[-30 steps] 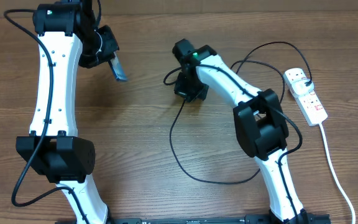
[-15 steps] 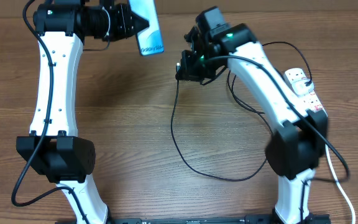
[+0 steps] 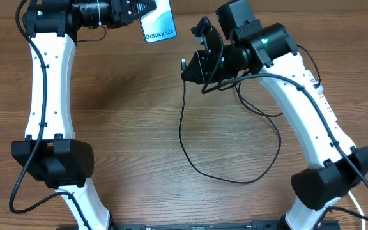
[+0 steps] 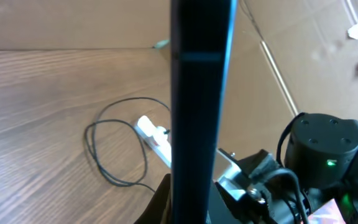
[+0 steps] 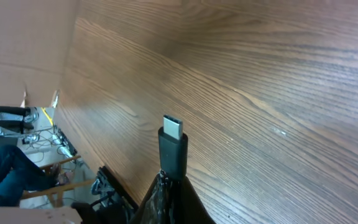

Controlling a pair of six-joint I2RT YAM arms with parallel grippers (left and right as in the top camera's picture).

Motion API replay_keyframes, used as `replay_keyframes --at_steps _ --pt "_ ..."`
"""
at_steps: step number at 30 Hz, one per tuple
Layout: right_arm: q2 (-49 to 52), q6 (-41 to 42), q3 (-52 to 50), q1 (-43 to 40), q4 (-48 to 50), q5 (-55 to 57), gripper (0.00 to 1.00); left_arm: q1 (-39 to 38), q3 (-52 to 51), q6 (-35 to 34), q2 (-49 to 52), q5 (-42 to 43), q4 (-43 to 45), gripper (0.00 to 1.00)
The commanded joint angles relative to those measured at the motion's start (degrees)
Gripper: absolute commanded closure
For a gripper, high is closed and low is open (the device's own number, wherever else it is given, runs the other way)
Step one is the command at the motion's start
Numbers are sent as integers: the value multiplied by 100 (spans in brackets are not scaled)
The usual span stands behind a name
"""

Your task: Plug charger to phone and switch on socket

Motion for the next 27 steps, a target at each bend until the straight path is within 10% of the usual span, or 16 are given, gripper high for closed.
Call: replay_keyframes --at_steps 1,27 --pt "-389 -101 116 260 85 17 96 -61 61 -96 -15 485 24 96" --pt "-885 251 116 695 337 1311 96 -378 61 509 -15 1255 -317 96"
